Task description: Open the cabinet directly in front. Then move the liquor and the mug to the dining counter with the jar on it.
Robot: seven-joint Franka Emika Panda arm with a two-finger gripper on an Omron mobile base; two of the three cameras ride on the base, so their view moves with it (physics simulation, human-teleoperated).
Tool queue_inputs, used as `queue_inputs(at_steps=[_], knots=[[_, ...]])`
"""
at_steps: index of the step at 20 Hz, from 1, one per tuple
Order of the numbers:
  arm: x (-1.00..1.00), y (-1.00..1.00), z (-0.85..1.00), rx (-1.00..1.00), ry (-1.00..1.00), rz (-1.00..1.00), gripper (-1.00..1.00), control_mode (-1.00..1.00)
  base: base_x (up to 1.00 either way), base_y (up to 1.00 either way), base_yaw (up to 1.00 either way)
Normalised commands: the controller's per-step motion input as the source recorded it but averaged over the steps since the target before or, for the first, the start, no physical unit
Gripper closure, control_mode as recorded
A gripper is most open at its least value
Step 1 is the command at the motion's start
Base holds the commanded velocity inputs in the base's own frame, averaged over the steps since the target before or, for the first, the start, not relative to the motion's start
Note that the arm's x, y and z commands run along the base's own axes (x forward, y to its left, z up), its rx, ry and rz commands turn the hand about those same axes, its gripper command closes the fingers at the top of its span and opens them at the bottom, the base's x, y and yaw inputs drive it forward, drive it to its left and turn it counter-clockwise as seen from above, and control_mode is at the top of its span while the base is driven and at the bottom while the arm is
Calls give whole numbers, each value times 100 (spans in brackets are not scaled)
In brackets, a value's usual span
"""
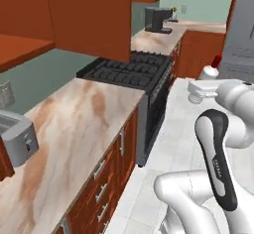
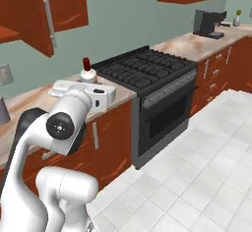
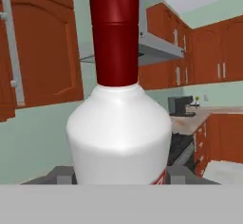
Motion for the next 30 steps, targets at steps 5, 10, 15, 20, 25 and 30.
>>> queue_inputs(at_steps=[5, 10, 15, 20, 25, 30], knots=[[0, 0, 0, 0, 0, 0, 100, 100, 0, 0, -100], [0, 0, 0, 0, 0, 0, 100, 100, 0, 0, -100], [0, 0, 0, 0, 0, 0, 100, 100, 21, 0, -87], [0, 0, 0, 0, 0, 0, 100, 100, 66, -6, -22], [0, 0, 0, 0, 0, 0, 100, 100, 100, -37, 0], [0, 0, 0, 0, 0, 0, 100, 100, 61, -94, 1]])
